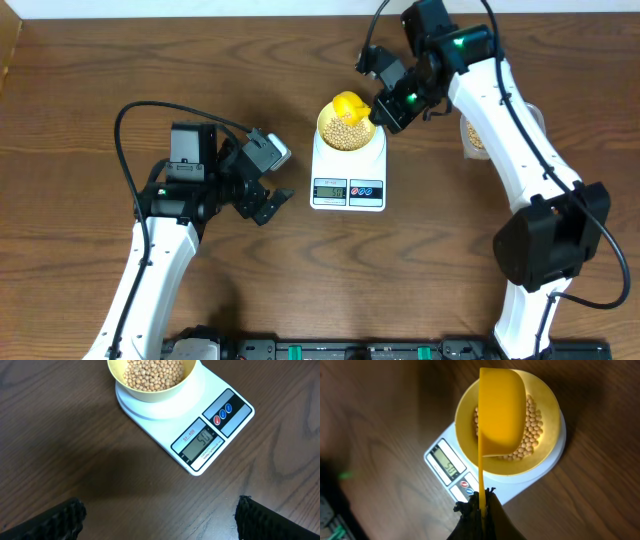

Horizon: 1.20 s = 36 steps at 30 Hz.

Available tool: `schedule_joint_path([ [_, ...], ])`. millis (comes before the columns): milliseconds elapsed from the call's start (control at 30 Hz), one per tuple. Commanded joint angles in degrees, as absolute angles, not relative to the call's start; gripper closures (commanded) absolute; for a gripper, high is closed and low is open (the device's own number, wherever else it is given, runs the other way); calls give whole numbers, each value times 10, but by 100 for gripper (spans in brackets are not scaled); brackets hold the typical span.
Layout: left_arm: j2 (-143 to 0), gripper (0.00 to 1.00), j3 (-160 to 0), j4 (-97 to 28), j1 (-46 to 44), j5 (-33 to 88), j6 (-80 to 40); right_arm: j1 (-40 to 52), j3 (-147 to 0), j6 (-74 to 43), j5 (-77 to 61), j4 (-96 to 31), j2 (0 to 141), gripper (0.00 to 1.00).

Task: Scoop item into bowl and weigh 50g on scale
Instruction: 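Lift the yellow scoop and carry it right over the soybean tub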

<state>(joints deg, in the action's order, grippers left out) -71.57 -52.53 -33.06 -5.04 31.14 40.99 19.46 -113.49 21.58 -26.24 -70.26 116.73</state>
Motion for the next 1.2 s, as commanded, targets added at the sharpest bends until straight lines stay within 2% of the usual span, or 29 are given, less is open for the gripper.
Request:
schedule_joint_path([
  [0, -719, 2, -527, -332, -49, 308, 420, 169, -1137, 213, -336, -702, 1154, 99],
  [567, -719, 2, -527, -332, -49, 308, 420, 60, -1137, 213, -595, -701, 1154, 99],
  [933, -719, 3, -527, -332, -49, 308, 420, -13, -1137, 185, -679, -703, 1150, 99],
  [1167, -719, 2, -527, -332, -49, 308, 420, -70, -1137, 171, -671, -730, 1125, 99],
])
